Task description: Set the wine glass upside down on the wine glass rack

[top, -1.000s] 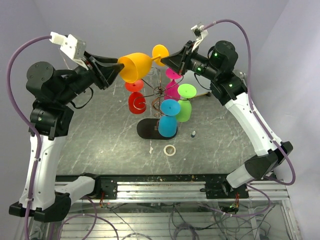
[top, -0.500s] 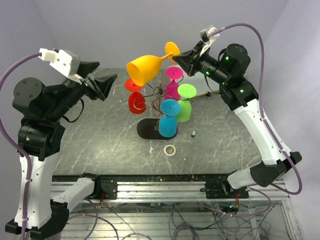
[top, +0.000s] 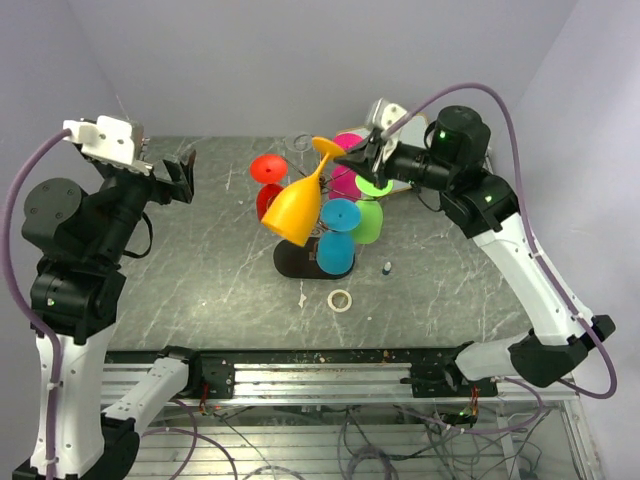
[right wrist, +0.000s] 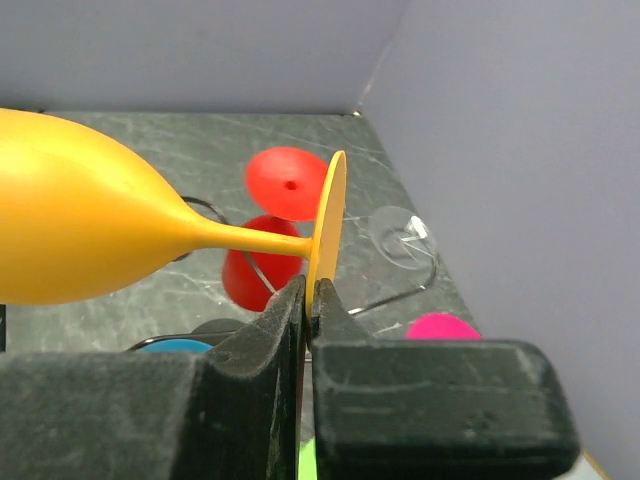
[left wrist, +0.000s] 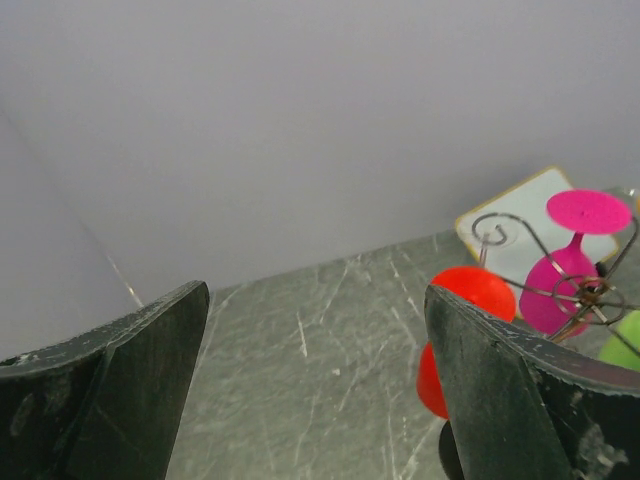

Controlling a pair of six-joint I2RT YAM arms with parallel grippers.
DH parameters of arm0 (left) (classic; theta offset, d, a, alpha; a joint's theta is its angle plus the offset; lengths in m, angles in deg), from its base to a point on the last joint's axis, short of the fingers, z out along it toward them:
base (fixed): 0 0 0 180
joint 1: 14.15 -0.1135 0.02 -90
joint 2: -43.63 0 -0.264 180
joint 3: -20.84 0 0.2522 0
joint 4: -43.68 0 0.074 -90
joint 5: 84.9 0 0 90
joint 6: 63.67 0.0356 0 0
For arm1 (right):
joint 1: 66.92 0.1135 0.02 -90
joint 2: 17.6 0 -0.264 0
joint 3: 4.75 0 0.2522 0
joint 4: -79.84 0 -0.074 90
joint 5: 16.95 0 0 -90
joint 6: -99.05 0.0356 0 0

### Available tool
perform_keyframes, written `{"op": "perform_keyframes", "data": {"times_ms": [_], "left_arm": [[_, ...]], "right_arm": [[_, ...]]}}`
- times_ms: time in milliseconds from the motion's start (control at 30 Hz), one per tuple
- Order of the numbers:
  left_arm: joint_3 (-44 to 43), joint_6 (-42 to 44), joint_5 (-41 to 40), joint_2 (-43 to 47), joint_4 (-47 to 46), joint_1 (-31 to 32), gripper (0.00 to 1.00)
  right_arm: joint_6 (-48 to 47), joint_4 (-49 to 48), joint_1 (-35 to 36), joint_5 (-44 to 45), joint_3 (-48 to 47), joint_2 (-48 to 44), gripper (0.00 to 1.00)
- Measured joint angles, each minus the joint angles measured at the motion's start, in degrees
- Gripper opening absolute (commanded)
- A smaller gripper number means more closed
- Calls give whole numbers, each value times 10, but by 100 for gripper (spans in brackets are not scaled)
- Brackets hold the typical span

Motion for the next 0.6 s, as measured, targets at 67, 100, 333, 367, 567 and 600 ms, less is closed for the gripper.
{"op": "perform_keyframes", "data": {"times_ms": [67,100,333,367,567,600], "left_arm": [[18,5,-9,0,0,-3,99],[25,8,-10,-1,1,-5,99],[43,16,-18,-30,3,-19,99],[43,16,-17,-34,3,-23,99],[44,16,-16,-47,11,-36,99],[44,16,-16,-46,12,-37,99]], "right_arm": [[-17,7,18,-5,3,-2,0],[-35,16,28,-9,5,-5,0],[-157,85,122,27,7,-3,0],[-170,92,134,35,7,-2,0],[-248,125,200,145,7,19,0],[-258,128,207,163,7,23,0]]}}
